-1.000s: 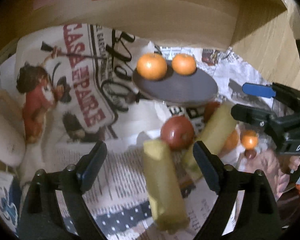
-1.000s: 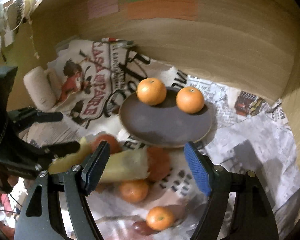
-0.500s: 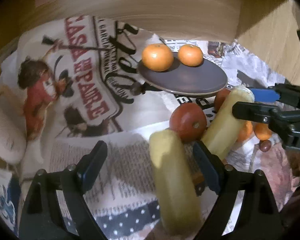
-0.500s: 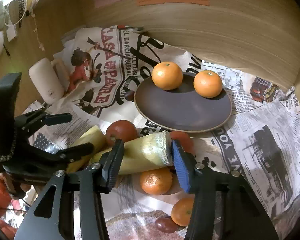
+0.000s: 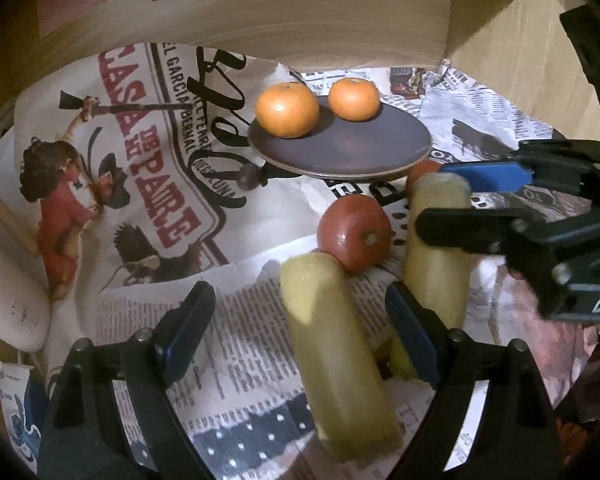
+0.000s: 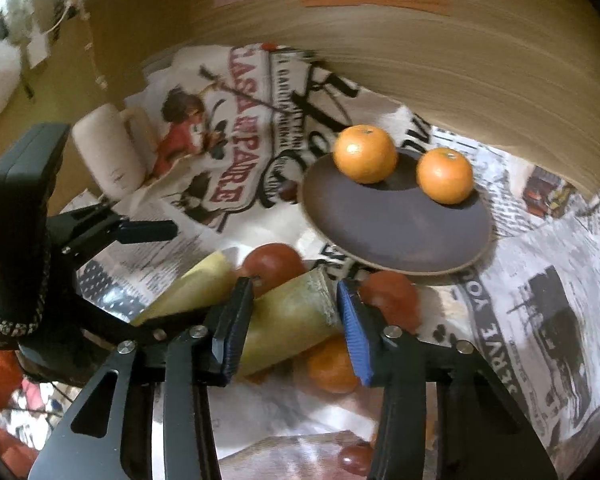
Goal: Organize fruits
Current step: 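Move the left tool to one sugarcane piece while the right tool reaches the other, then close the left tool on a sugarcane piece while the right tool grasps the other piece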
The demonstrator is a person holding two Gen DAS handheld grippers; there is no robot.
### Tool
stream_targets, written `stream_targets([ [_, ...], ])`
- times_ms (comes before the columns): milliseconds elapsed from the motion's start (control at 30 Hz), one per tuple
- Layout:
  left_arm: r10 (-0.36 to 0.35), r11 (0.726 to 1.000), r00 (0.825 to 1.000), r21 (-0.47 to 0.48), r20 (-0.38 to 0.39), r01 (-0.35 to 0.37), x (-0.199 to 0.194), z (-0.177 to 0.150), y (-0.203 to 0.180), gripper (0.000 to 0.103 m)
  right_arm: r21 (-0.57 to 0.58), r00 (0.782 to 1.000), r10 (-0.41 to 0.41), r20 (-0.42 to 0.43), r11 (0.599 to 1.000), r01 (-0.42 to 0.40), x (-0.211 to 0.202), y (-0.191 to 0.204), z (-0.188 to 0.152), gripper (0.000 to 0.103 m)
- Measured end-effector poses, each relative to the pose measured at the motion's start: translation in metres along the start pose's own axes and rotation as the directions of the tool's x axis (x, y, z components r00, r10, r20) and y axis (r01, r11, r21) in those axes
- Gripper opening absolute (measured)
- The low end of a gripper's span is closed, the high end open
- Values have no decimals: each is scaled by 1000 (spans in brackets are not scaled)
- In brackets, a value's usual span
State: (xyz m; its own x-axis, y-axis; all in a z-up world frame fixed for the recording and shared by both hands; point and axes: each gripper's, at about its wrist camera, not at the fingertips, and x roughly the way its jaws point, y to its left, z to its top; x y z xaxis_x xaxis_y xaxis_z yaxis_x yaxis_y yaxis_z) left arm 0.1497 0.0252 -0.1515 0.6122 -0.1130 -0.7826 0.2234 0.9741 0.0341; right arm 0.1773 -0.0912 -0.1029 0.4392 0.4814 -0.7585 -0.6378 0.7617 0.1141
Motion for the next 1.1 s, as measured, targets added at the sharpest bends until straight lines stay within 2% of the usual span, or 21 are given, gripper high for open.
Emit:
stream_targets([
  [167,-27,999,1000,-16,1,27,-5,-6,-2,88,-30,999,43,-31,999,-44,3,10,-6,40],
  [267,-34,999,999,-18,-4,34,-6,-10,-2,88,-41,998,36,-52,998,-38,7,14,-12,40],
  [500,-6,1000,1000,6,10,6,-15,-20,-2,88,41,999,39,-27,998,-38,-15,3,-20,41],
  [767,-46,999,999,-9,18,47,-19,-31,-6,91,119,990,111,-82,988,-101,-16,6,-43,41],
  [833,-55,998,998,-18,19,55,-19,-32,-6,91,143,989,119,-86,984,-106,-13,6,-45,48],
  [967,-92,994,996,-54,11,92,-16,-35,-4,92,147,991,103,-84,985,-90,-10,9,-44,55],
  [1000,-102,993,995,-65,9,102,-15,-37,-3,93,146,991,100,-87,985,-87,-7,10,-43,61],
  [1100,-66,996,998,-56,3,66,-12,-40,-3,93,149,991,88,-97,986,-73,1,15,-44,66],
])
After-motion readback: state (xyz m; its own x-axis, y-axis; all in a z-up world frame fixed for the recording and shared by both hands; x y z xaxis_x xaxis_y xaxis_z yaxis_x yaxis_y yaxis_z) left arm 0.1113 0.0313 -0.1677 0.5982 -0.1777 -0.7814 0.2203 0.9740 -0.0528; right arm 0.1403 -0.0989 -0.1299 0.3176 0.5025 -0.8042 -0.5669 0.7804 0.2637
